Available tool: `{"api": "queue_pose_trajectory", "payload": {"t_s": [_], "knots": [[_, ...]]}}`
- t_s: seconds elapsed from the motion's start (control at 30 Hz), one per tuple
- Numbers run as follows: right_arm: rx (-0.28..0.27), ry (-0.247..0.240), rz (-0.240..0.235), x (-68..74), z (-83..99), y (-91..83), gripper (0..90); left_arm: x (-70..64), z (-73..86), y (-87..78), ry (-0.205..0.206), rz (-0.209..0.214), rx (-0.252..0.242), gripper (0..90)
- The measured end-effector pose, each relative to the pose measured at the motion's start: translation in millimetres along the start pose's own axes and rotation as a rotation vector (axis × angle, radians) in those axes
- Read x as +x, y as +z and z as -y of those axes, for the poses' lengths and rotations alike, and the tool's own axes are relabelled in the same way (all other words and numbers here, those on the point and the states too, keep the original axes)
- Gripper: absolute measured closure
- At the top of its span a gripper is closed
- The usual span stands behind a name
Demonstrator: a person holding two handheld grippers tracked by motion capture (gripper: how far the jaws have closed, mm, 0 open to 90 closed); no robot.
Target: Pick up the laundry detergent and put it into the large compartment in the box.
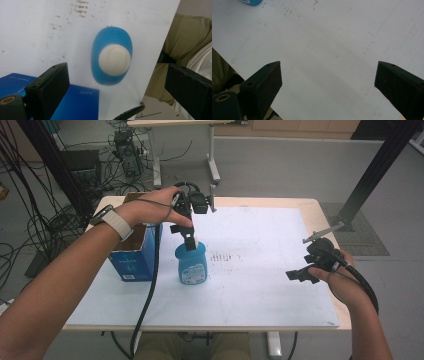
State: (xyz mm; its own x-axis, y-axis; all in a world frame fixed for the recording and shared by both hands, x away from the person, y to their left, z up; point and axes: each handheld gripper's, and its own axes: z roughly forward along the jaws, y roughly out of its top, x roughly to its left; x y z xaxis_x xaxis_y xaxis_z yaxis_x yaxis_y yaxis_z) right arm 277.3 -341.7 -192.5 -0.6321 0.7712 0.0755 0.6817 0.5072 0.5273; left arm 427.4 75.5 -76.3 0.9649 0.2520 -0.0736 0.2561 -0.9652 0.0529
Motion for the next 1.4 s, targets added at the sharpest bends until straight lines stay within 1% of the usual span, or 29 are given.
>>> {"api": "queue_pose_trajectory", "payload": {"t_s": [0.37,0.5,1.2,1.23,1.27,1.4], "knots": [[-0.003,-0.001,0.001,0.6,-0.3,-1.0,7.2,1.0,-0.1,-0.4,0.0,0.003,0.0,6.2],[-0.008,-0.003,0.003,0.3,0.5,-0.7,7.2,0.7,0.3,-0.5,-0.007,0.003,-0.001,6.2],[-0.008,0.0,0.003,-0.2,1.4,-1.5,7.3,2.4,1.0,-1.4,-0.015,0.008,-0.002,6.5],[-0.009,-0.005,0.003,-0.3,1.2,-1.2,7.3,2.4,1.2,-1.2,-0.015,0.006,-0.002,6.5],[-0.014,-0.027,0.001,-2.3,1.4,-0.8,7.2,2.3,1.5,-1.1,-0.015,0.005,-0.002,6.5],[-0.011,-0.022,0.001,-1.9,0.8,-1.0,7.2,2.5,1.9,-1.3,-0.013,0.006,-0.003,6.5]]}}
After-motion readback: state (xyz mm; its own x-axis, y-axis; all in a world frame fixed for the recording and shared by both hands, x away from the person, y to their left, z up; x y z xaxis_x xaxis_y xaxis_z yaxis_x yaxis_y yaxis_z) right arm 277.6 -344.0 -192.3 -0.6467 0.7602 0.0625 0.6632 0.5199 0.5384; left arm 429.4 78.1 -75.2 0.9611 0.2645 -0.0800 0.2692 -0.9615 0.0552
